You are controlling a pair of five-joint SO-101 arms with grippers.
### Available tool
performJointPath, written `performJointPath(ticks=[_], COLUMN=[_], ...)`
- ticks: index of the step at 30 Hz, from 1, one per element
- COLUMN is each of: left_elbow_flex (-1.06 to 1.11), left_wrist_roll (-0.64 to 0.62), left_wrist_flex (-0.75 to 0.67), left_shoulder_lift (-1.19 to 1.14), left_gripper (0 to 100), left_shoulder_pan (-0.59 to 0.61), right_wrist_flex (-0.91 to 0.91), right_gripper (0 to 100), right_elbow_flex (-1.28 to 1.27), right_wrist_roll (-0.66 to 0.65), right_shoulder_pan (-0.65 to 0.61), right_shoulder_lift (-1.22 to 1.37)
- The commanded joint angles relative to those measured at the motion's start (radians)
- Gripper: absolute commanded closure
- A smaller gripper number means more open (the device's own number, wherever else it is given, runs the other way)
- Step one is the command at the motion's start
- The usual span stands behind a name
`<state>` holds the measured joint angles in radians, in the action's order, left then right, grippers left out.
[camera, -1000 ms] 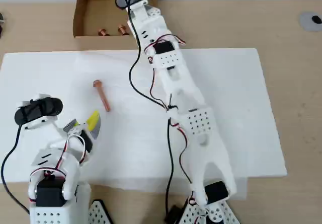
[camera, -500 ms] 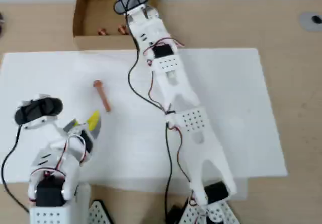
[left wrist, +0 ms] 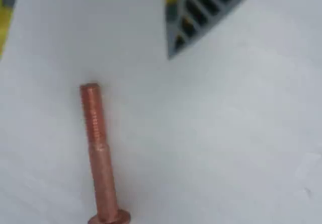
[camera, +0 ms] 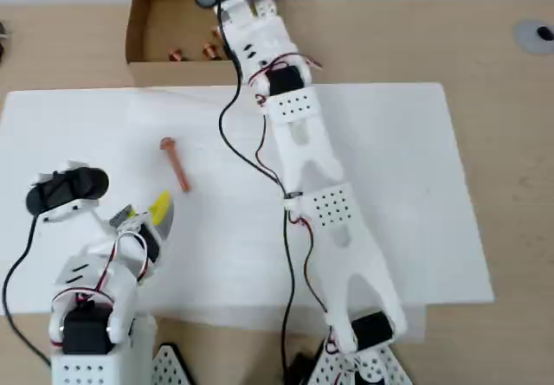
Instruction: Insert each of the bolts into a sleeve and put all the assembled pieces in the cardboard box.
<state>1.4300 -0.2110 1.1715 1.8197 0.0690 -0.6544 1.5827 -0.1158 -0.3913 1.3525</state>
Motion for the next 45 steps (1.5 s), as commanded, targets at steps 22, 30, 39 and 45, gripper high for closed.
performJointPath(ticks=[22,30,39,45], left_elbow_flex=[0.170,0.215,0.219,0.219], left_wrist_roll=[-0.002,-0.002,-0.008,-0.008], left_wrist_flex=[-0.020,-0.109,-0.123,-0.123], left_shoulder_lift=[0.005,0.005,0.005,0.005], left_gripper=[77,77,77,77], left_shoulder_pan=[-0.003,-0.005,-0.006,-0.006], right_wrist_flex=[-1.138,-1.137,-1.134,-1.134], right_gripper=[98.7,98.8,98.7,98.7], right_elbow_flex=[0.082,-0.156,-0.433,-0.621], right_wrist_roll=[0.192,0.141,0.147,0.146], right_shoulder_pan=[0.294,0.349,0.381,0.377], right_shoulder_lift=[-0.685,-0.892,-1.001,-0.993])
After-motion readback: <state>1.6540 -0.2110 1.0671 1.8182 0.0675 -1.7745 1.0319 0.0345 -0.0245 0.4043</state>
